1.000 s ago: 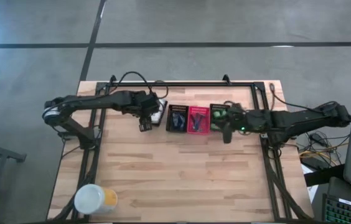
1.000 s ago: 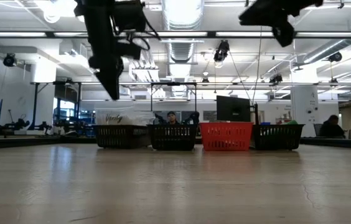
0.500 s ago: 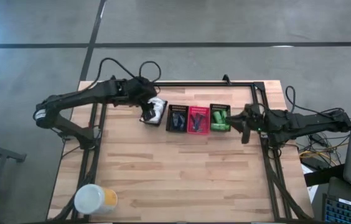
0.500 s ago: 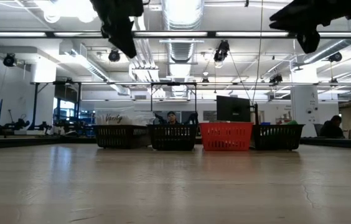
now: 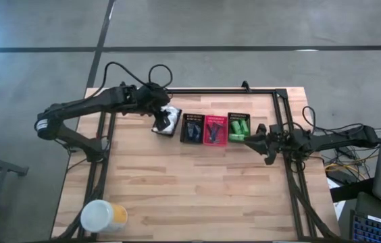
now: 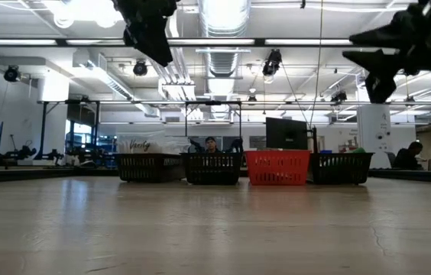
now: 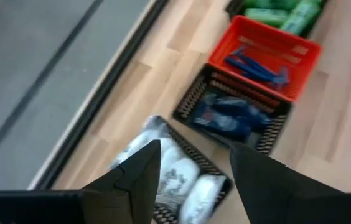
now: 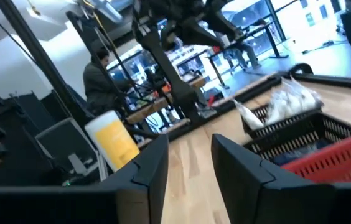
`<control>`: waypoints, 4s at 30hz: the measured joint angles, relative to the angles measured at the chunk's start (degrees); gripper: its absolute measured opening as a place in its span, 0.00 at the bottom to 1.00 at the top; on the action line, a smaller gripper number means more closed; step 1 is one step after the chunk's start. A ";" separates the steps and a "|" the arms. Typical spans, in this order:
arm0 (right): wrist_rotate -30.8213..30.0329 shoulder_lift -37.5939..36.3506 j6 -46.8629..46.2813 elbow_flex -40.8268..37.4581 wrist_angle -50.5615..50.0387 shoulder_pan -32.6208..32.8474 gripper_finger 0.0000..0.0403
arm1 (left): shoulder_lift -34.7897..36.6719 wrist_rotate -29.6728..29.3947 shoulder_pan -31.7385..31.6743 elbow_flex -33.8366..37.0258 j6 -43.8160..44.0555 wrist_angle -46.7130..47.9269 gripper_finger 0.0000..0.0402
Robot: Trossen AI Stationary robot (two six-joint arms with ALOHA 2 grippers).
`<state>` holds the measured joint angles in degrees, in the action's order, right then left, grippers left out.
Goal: Pick & Place Travel size toiletries
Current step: Return to Home Position
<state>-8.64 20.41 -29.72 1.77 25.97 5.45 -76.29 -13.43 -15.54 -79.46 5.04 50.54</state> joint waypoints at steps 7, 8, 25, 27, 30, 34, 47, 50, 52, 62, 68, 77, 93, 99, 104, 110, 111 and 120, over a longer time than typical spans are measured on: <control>-0.47 -3.97 -2.70 -1.26 -8.36 -2.05 0.34 | 0.26 4.57 0.04 0.04 1.52 -1.12 0.49; -0.49 -4.44 -3.58 -1.26 -9.60 -2.45 0.35 | 0.26 4.56 0.01 0.04 1.84 -1.28 0.49; -0.44 -4.56 -13.43 -1.26 -15.89 -2.73 0.45 | 0.37 4.63 -0.01 0.07 6.79 -5.34 0.49; -0.44 -6.34 -13.42 -1.26 -17.07 -2.73 0.46 | 0.39 4.43 -0.01 0.09 8.21 -4.86 0.49; -0.31 -9.94 -13.41 -1.24 -18.19 -3.50 0.47 | 0.43 4.37 0.12 0.09 8.07 -4.83 0.49; -0.29 -15.24 -13.39 -1.26 -19.42 -5.38 0.49 | 0.43 4.37 0.12 0.09 4.82 -5.42 0.49; -0.30 -18.83 -13.38 -1.22 -17.24 -7.98 0.44 | 0.56 5.00 1.04 0.09 -2.06 -23.78 0.49; -0.44 -18.33 -13.37 -1.22 -17.45 -7.98 0.42 | 1.02 4.96 1.02 0.09 -2.43 -27.07 0.49; -0.44 -18.08 -13.37 -1.22 -17.83 -7.98 0.41 | 1.52 4.96 1.00 0.09 -2.19 -28.64 0.49; -0.42 -18.06 -13.35 -1.22 -18.66 -7.98 0.34 | 1.77 4.98 1.02 0.09 -0.89 -36.07 0.49; -0.42 -18.06 -13.35 -1.22 -18.63 -7.98 0.31 | 4.71 4.51 0.98 0.09 0.49 -35.53 0.49; -0.42 -18.06 -13.35 -1.22 -18.59 -7.98 0.26 | 17.24 3.32 1.59 10.05 -6.65 -38.23 0.49; -0.42 -18.06 -13.35 -1.22 -18.59 -7.98 0.16 | 48.99 3.47 5.72 57.90 -6.59 -82.49 0.49; -0.41 -18.06 -13.35 -1.22 -18.59 -7.98 0.13 | 57.38 3.49 9.36 65.71 -6.74 -82.47 0.49; -0.42 -18.06 -13.35 -1.22 -18.58 -7.98 0.11 | 64.42 3.46 10.31 71.63 -6.36 -83.01 0.49; -0.40 -18.03 -13.35 -1.22 -18.59 -7.98 0.12 | 71.99 3.53 10.50 78.28 -4.94 -82.30 0.49; -0.42 -18.03 -13.35 -1.22 -18.57 -7.98 0.13 | 73.19 3.44 10.50 78.93 -4.73 -81.93 0.49; -0.36 -17.99 -13.33 -1.22 -18.55 -7.98 0.20 | 76.28 3.34 11.25 78.97 -4.17 -69.00 0.49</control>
<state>-8.99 2.42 -43.05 0.56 7.42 -2.52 -0.01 -10.09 -4.29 -0.49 0.87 -18.45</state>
